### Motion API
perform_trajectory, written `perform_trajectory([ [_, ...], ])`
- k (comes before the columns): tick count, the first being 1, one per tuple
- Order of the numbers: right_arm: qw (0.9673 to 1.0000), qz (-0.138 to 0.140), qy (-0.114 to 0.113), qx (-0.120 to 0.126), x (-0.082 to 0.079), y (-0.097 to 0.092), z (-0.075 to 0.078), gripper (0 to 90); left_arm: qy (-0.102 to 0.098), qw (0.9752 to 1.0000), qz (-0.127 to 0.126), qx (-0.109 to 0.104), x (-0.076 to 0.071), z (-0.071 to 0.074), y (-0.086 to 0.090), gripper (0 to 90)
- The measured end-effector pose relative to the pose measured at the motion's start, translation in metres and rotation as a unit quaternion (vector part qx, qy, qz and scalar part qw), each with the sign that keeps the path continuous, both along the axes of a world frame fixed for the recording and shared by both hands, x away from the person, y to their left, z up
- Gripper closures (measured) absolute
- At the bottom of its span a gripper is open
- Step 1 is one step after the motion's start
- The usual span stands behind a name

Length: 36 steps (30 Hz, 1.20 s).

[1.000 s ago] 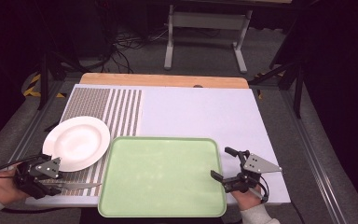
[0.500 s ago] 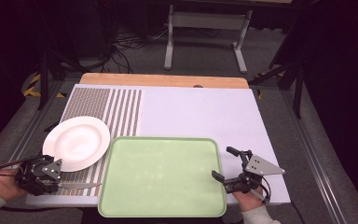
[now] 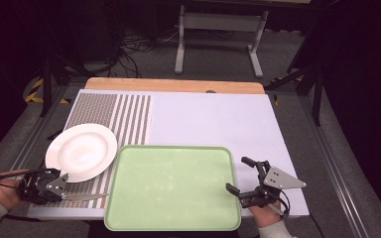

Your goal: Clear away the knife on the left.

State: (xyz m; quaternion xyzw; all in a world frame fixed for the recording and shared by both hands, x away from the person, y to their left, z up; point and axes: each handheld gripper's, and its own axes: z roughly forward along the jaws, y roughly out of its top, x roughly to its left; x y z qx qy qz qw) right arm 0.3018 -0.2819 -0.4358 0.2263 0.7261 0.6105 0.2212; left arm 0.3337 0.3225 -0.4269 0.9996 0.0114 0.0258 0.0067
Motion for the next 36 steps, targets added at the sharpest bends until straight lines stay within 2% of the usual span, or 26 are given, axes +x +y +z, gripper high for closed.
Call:
perform_trajectory([
  [9,1.0,0.001,0.004,0.0,0.0,0.001,-0.001,1.0,0.0,1.0,-0.009,0.001,0.0,0.0,-0.001,79.7],
  [17,1.0,0.0,0.007,0.004,0.0,0.0,-0.002,0.9,-0.005,0.9998,0.0,0.019,-0.003,0.001,-0.005,79.9],
  [20,0.9999,0.002,0.008,0.006,0.001,0.0,-0.002,0.9,-0.015,0.9996,0.002,0.024,-0.007,0.006,-0.009,80.3],
  [22,0.9999,0.0,0.009,0.008,0.001,-0.001,-0.002,0.9,-0.015,0.9998,0.0,0.013,-0.009,0.011,-0.01,80.4],
  [23,0.9999,0.001,0.008,0.008,0.001,-0.001,-0.002,0.9,-0.021,0.9997,-0.004,0.013,-0.01,0.014,-0.011,80.4],
  [30,0.9999,0.002,0.007,0.009,0.001,-0.001,-0.002,1.0,-0.034,0.9994,0.009,0.0,-0.012,0.029,-0.014,80.4],
  [32,0.9999,0.001,0.007,0.01,0.001,-0.001,-0.002,0.9,-0.036,0.9988,0.027,-0.018,-0.011,0.038,-0.016,80.3],
  [36,0.9999,0.002,0.008,0.009,0.001,-0.001,-0.002,0.9,-0.04,0.9976,0.045,-0.035,-0.01,0.047,-0.02,80.3],
])
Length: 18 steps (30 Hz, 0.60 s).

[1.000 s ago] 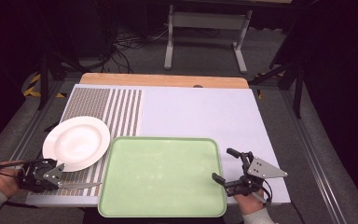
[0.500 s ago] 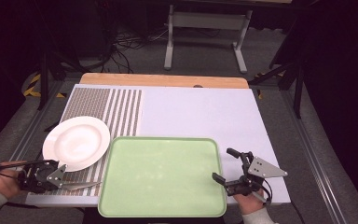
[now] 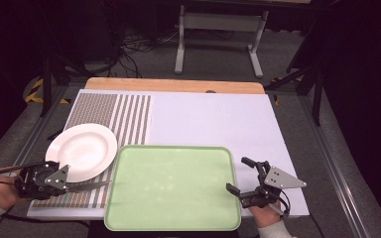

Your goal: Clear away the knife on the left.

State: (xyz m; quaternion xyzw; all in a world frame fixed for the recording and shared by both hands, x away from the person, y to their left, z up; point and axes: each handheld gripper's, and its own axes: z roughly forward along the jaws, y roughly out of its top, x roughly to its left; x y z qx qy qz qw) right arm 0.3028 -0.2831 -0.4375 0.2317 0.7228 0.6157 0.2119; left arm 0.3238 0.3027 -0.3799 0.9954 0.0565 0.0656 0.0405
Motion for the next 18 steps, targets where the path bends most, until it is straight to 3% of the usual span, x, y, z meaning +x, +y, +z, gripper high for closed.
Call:
perform_trajectory([
  [3,1.0,-0.001,-0.001,0.0,0.0,0.0,0.0,0.9,0.004,0.9994,0.031,-0.017,0.002,0.01,-0.006,80.2],
  [7,1.0,0.0,-0.003,0.0,0.001,-0.001,0.0,0.9,0.004,0.9985,0.046,-0.03,0.002,0.017,-0.011,80.2],
  [8,1.0,-0.001,-0.002,0.001,0.001,-0.001,0.0,0.9,0.005,0.9968,0.063,-0.05,0.003,0.021,-0.014,80.2],
  [10,1.0,-0.001,-0.002,0.001,0.001,-0.001,0.0,0.9,0.005,0.996,0.069,-0.056,0.003,0.023,-0.015,80.2],
  [18,1.0,-0.001,0.0,0.003,0.001,-0.002,0.0,0.9,0.007,0.989,0.1,-0.109,0.002,0.035,-0.025,80.1],
])
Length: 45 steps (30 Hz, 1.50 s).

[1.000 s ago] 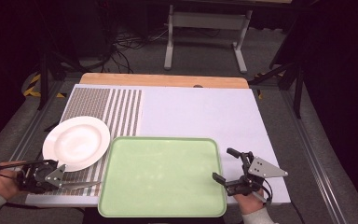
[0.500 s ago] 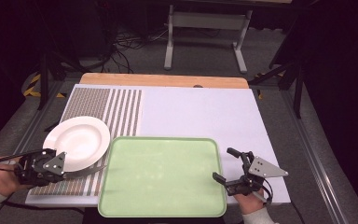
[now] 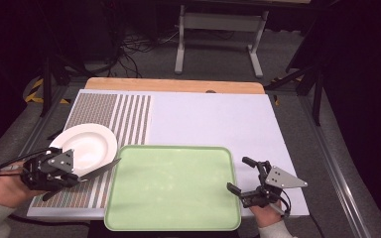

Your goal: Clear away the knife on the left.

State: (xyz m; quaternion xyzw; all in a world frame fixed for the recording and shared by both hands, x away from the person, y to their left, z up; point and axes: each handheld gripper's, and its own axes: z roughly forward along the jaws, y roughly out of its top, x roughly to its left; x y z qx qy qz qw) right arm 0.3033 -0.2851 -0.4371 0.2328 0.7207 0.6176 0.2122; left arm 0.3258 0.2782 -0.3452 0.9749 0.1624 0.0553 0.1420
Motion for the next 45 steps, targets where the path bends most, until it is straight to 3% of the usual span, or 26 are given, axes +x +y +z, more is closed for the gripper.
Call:
perform_trajectory([
  [4,1.0,0.0,-0.001,-0.001,0.0,0.0,0.0,0.9,0.002,0.9996,0.016,-0.021,0.0,0.003,-0.003,80.1],
  [6,1.0,0.0,-0.001,0.0,0.0,0.0,0.0,0.9,0.006,0.9986,0.027,-0.044,0.0,0.005,-0.007,80.2],
  [11,1.0,0.001,0.001,-0.001,0.0,0.0,0.0,0.9,0.006,0.9963,0.041,-0.075,-0.001,0.006,-0.016,80.1],
  [19,1.0,0.002,0.001,-0.001,0.0,0.0,-0.001,0.9,0.017,0.9877,0.07,-0.139,0.0,0.0,-0.028,80.1],
  [27,1.0,0.002,0.003,-0.002,0.001,0.0,-0.002,0.9,0.027,0.9837,0.068,-0.164,0.004,-0.002,-0.049,80.1],
  [36,1.0,0.001,0.005,-0.002,0.0,0.0,-0.003,0.9,0.038,0.9768,0.091,-0.19,0.0,-0.01,-0.067,80.1],
  [42,1.0,0.002,0.007,-0.002,0.0,0.001,-0.003,0.9,0.048,0.972,0.091,-0.211,-0.003,-0.021,-0.076,80.1],
  [45,1.0,0.003,0.006,-0.003,0.0,0.001,-0.003,0.9,0.05,0.9726,0.09,-0.208,-0.002,-0.024,-0.083,80.1],
])
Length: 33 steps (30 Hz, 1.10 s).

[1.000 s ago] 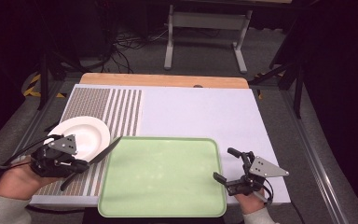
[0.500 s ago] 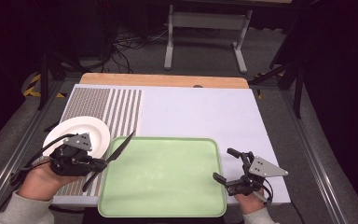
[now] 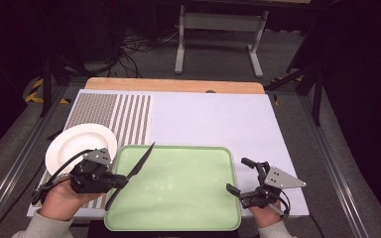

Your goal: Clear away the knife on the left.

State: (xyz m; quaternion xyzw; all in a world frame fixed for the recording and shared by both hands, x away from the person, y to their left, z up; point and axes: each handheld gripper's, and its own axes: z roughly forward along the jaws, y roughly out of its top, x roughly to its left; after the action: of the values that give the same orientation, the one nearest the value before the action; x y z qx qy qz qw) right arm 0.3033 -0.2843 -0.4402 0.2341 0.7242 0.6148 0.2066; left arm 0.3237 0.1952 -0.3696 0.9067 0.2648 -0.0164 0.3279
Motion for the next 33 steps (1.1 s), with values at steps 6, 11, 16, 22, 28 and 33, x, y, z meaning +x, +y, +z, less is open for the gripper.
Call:
perform_trajectory([
  [6,1.0,0.002,0.0,0.0,0.0,-0.001,0.0,0.9,0.011,0.9999,-0.004,-0.003,0.001,-0.007,-0.008,80.0],
  [11,1.0,0.004,0.0,0.001,-0.001,-0.001,-0.001,0.9,0.024,0.9997,-0.008,0.003,0.001,-0.012,-0.015,80.0],
  [16,1.0,0.003,0.0,-0.001,-0.001,0.0,0.0,0.9,0.036,0.9992,-0.012,0.008,0.002,-0.016,-0.019,80.0],
  [22,1.0,0.004,0.0,-0.003,-0.001,0.0,-0.001,0.9,0.05,0.9983,-0.019,0.022,0.003,-0.023,-0.024,80.0],
  [28,1.0,0.005,0.0,-0.003,-0.001,0.0,-0.001,0.9,0.065,0.9972,-0.015,0.034,0.005,-0.03,-0.029,80.0],
  [33,1.0,0.005,-0.001,-0.004,-0.001,0.0,-0.001,0.9,0.072,0.9963,-0.007,0.046,0.005,-0.034,-0.033,80.0],
])
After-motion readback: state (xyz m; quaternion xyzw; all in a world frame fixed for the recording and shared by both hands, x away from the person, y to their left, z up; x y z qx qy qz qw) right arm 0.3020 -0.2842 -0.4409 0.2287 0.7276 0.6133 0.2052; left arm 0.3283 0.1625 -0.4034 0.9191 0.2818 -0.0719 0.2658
